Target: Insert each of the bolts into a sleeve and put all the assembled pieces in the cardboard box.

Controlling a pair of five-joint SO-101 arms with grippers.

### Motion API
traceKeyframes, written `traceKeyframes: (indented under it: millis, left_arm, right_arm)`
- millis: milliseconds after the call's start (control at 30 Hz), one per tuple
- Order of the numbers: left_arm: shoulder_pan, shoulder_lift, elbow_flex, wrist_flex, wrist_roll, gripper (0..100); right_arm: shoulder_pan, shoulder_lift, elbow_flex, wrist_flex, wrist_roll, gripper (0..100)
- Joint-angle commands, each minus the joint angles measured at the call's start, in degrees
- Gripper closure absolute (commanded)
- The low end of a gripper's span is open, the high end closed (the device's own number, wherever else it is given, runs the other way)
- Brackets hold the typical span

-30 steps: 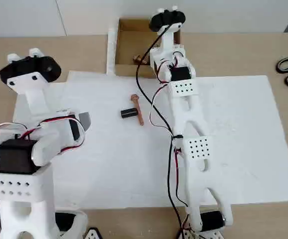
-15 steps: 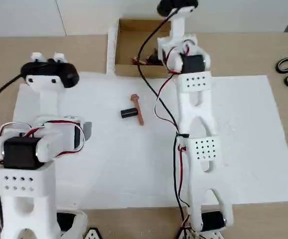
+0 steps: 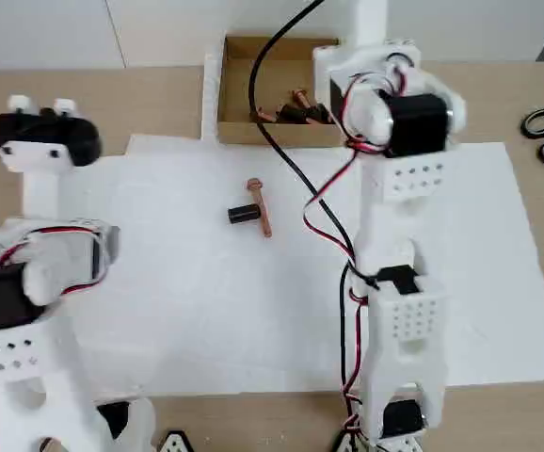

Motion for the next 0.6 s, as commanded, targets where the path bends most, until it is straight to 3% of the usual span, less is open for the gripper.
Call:
traceKeyframes:
  millis: [0, 233, 567]
  left_arm:
    - [-5.89, -0.35, -5.93, 0.44, -1.05, 82]
    - [-9.14, -0.35, -14.81, 3.78, -1.85, 82]
    - [-8.97, -11.96, -15.08, 2.29, 1.23, 82]
  right_arm:
    - [-0.66, -8.75, -2.81, 0.92, 0.79, 80.0]
    - [-1.45, -19.12, -0.35, 1.89, 0.79, 80.0]
    - [-1.45, -43.91, 36.66, 1.27, 0.62, 80.0]
